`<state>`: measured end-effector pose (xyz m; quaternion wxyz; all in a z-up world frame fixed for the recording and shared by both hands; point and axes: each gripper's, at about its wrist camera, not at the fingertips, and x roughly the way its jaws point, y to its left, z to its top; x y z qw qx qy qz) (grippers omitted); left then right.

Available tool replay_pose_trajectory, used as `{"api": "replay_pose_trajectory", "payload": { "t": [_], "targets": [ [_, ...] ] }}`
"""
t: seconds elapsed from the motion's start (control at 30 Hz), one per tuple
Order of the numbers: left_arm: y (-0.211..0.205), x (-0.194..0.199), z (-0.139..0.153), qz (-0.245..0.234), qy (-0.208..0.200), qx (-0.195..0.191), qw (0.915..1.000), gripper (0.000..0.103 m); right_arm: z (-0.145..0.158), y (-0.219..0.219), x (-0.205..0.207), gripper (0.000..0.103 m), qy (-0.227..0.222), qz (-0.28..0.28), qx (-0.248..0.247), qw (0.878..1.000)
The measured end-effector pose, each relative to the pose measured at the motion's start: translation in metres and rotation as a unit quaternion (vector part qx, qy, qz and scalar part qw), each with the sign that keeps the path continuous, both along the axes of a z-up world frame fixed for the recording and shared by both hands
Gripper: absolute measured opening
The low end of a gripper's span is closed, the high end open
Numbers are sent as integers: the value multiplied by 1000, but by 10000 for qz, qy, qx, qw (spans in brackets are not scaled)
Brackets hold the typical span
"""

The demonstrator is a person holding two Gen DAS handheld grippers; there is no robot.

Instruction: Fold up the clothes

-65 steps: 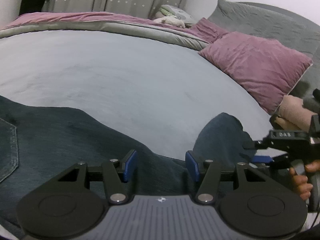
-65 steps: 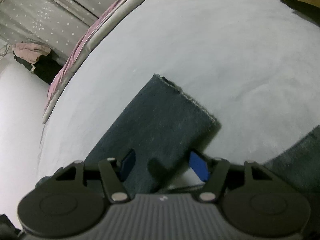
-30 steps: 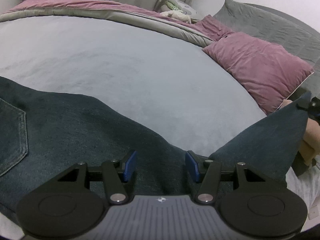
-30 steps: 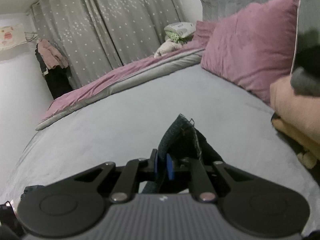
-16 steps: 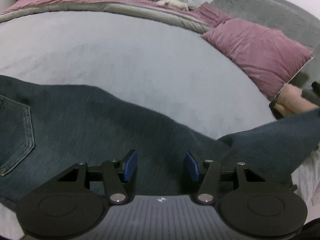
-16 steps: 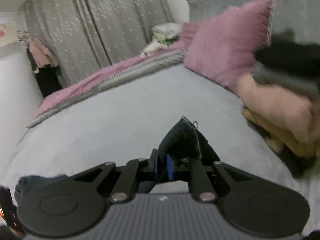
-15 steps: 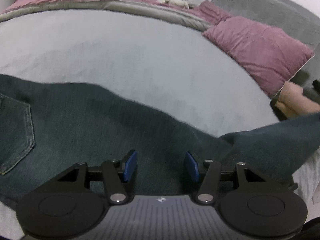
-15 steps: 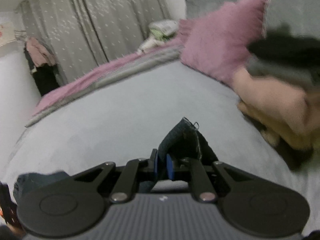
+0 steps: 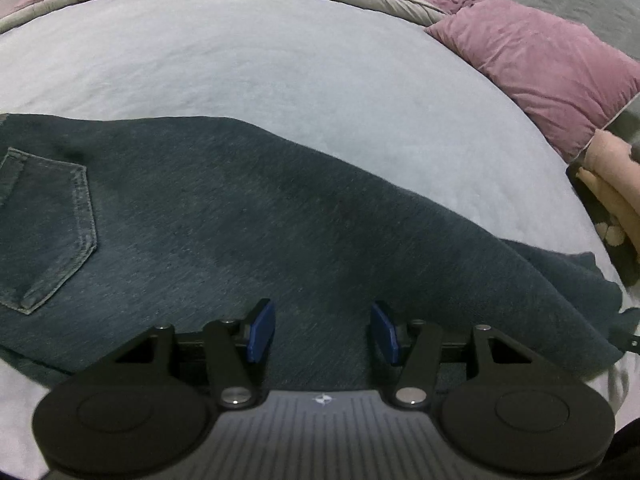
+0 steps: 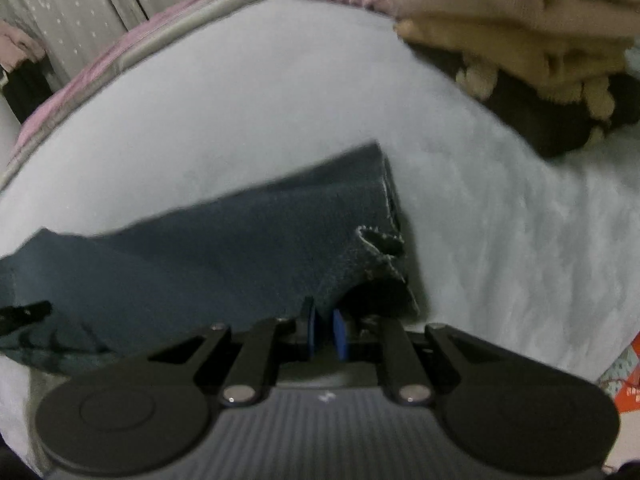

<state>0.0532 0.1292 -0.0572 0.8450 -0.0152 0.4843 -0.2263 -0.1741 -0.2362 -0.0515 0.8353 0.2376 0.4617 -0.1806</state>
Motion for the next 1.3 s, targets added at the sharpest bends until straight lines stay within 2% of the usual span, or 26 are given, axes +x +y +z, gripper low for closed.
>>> {"api": "replay_pose_trajectory", "payload": {
  "t": [0.1,0.23,0.33,0.53,0.63,0.77,0.93,1.07,1.2,1.3],
  "targets": [
    [6,-3,1,11,-30,15,10000,52,2,0,0,13,26,5,26,10000],
    [19,-6,3,105,-70,-35,9999,52,13,-7,-4,26,-87,-109,23,9999],
    [29,-8,5,176,-99,-73,9998,52,21,-13,-6,30,-184,-185,-24,9997],
    [56,-5,10,685,-208,-151,9973,52,45,-9,-2,36,-481,-157,-204,9985],
    [75,-5,13,995,-276,-181,9945,52,54,8,3,39,-655,137,-289,9973],
    [98,-10,16,1397,-397,-134,9893,52,60,42,16,40,-1045,880,-181,9905],
    [127,-14,15,1976,-467,-243,9789,52,59,91,42,40,-1250,1759,-140,9764],
    [156,-13,15,2468,-488,-362,9671,52,52,128,65,39,-1271,2309,-166,9645],
    [185,-14,15,2981,-541,-562,9513,51,46,172,87,39,-1310,3059,-378,9422],
    [205,-14,12,3414,-521,-755,9354,48,40,206,103,39,-1255,3663,-517,9205]
  ]
}}
